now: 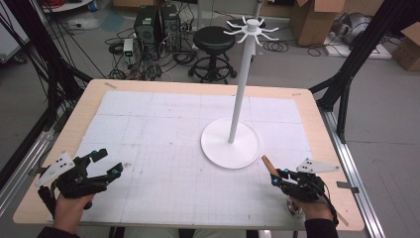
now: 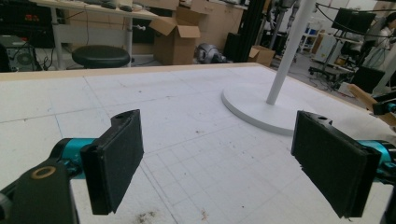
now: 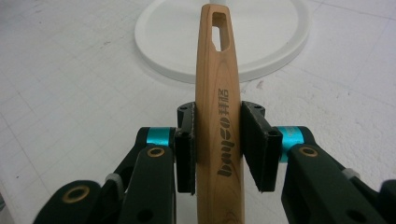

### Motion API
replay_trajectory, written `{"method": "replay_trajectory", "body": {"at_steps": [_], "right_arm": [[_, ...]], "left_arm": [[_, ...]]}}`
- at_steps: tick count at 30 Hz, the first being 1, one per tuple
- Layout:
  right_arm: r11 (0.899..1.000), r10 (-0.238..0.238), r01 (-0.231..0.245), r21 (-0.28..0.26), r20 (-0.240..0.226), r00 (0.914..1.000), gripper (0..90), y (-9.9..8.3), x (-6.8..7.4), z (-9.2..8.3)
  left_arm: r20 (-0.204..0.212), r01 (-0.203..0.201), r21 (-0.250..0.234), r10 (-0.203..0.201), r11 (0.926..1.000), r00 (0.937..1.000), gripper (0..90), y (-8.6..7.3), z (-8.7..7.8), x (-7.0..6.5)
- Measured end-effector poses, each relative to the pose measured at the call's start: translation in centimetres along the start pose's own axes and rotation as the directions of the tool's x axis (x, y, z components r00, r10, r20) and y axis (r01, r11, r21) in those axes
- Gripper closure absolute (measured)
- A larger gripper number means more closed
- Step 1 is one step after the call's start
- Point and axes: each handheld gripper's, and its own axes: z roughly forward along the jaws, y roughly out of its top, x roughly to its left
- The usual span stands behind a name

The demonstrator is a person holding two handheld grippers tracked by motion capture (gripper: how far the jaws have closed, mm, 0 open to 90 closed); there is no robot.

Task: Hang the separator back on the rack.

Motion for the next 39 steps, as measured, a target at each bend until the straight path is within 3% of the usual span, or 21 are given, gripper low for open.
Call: {"method": "replay_trajectory", "body": {"at_steps": [8,11,19,24,34,39], "right_arm": [[0.998,-0.014,0.013,-0.062,-0.017,0.9998,69.9,0.4,0.2,-0.8],[0.996,0.011,-0.014,-0.087,-0.032,0.9994,69.9,0.4,0.1,-1.2],[0.995,-0.003,0.002,-0.096,-0.009,1.0000,70.0,0.6,0.2,-1.4],[0.992,0.021,-0.023,-0.122,-0.021,0.9996,70.1,0.6,0.2,-1.9],[0.974,0.058,-0.074,-0.216,-0.079,0.9952,70.1,0.6,-0.1,-2.9],[0.959,0.066,-0.095,-0.267,-0.114,0.9912,70.1,0.7,-0.1,-3.4]], "left_arm": [[0.000,-0.001,0.000,0.001,1.0000,1.0000,17.3,0.0,0.0,0.0],[-0.001,0.000,0.000,0.000,1.0000,1.0000,17.3,0.0,0.0,0.0],[-0.002,0.001,0.000,-0.001,1.0000,1.0000,17.2,0.0,0.0,0.0],[-0.002,-0.001,0.000,0.001,1.0000,1.0000,17.3,0.0,0.0,0.0],[-0.002,-0.001,0.000,0.001,1.0000,1.0000,17.3,0.0,0.0,0.0],[-0.001,-0.002,-0.001,0.002,1.0000,1.0000,17.2,0.0,0.0,0.0]]}}
